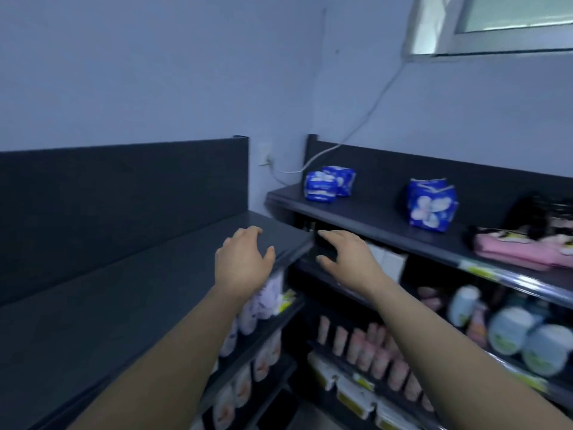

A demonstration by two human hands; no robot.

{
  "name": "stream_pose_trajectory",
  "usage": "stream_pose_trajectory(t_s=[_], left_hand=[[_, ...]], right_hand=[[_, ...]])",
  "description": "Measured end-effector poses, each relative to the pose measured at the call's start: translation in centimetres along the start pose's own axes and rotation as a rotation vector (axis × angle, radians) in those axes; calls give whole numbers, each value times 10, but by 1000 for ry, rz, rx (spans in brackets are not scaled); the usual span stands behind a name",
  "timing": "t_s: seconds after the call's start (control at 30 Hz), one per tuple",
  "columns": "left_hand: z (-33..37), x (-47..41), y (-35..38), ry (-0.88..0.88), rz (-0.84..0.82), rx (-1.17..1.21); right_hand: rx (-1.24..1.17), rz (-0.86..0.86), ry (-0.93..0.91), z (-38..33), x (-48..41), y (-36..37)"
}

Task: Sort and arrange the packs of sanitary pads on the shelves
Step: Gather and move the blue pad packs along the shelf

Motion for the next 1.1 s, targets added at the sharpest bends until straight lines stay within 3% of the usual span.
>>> stream_pose_trajectory(t_s=[0.2,0.4,0.77,1.1], left_hand=[[90,-45,67,95,-70,83],[130,-111,113,103,-89,128],[152,-294,186,95,-65,180],[144,-427,274,-27,-175,177]], right_hand=[[32,40,144,106,-6,-45],[48,68,218,173,-44,-56],[72,109,211,249,-215,-49],[46,97,263,312,-347,-22]])
Point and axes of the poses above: each hand's wrist, its own x-axis away from the middle knuckle, its own y-axis out of the palm, z = x × y, the point moved 8 cm from there along -x, towards the middle knuckle, and after that the axes turned 12 degrees about -x, right-handed, at the moved point
